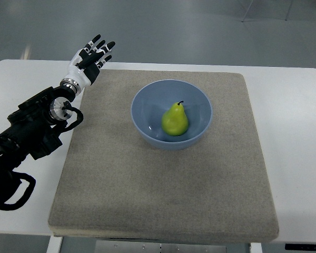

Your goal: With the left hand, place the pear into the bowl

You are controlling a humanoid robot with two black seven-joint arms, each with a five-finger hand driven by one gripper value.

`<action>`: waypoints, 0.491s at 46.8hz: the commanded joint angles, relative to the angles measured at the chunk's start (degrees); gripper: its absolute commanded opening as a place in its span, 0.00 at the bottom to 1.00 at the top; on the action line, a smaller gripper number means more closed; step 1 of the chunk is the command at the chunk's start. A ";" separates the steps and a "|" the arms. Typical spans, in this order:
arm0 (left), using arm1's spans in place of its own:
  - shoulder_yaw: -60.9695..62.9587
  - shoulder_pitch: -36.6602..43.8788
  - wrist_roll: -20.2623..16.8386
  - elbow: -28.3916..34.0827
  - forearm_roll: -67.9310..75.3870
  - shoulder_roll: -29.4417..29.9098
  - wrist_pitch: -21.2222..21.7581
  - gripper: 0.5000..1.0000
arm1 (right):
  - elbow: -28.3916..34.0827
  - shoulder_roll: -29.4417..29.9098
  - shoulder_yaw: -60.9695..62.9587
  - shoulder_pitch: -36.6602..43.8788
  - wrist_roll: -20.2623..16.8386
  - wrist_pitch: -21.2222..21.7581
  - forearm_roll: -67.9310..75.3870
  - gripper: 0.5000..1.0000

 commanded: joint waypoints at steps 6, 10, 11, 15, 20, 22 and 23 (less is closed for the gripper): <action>0.23 0.22 -0.01 -0.01 0.32 0.20 0.01 0.98 | 0.05 0.00 0.00 0.00 0.05 0.00 -0.05 0.85; 0.23 0.04 -0.09 -0.09 0.41 0.29 0.01 0.98 | 0.05 0.00 0.09 0.00 0.05 0.00 0.04 0.85; 0.23 -0.05 -0.09 -0.09 0.41 0.29 0.01 0.98 | 0.05 0.00 0.00 0.00 0.05 0.00 0.04 0.85; 0.23 -0.22 -0.09 -0.18 0.41 0.29 0.01 0.98 | -0.03 0.00 0.00 0.00 -0.04 0.00 0.04 0.85; 0.06 -0.49 -0.27 -0.10 0.41 0.29 0.19 0.98 | 0.05 0.00 0.00 0.00 -0.04 0.00 0.04 0.85; -0.03 -0.57 -0.36 -0.09 0.41 0.29 0.54 0.98 | -0.03 0.00 0.00 0.00 0.05 0.00 -0.05 0.85; -0.03 -0.66 -0.36 -0.18 0.32 0.29 0.63 0.98 | 0.05 0.00 0.00 0.00 0.05 0.00 -0.05 0.85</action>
